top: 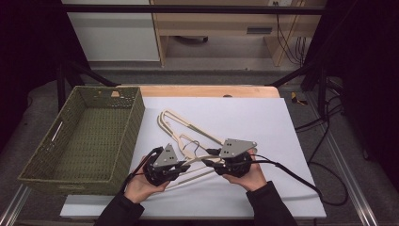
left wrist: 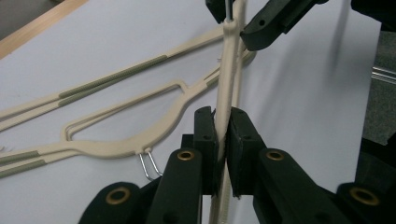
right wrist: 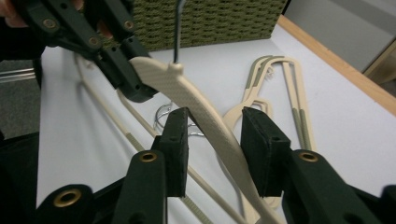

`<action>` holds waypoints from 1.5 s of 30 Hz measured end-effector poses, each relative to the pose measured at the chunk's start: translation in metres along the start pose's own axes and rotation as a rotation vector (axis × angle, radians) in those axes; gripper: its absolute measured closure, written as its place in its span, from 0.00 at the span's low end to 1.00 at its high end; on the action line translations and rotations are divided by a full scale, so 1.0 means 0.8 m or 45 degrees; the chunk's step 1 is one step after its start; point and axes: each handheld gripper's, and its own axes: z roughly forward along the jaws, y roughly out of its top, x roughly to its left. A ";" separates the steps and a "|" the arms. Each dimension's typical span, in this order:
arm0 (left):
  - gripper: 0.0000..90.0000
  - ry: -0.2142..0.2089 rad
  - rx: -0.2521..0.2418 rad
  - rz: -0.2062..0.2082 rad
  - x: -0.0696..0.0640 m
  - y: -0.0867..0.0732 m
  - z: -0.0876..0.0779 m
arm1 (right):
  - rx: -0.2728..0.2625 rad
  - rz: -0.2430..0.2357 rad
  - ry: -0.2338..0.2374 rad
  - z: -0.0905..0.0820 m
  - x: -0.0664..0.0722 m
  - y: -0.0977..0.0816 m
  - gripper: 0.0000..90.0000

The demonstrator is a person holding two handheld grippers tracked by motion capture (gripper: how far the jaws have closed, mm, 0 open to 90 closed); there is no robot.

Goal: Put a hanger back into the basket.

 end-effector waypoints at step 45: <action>0.96 0.286 -0.286 -0.188 0.051 0.046 -0.164 | -0.166 0.417 -0.353 -0.097 -0.037 -0.059 0.13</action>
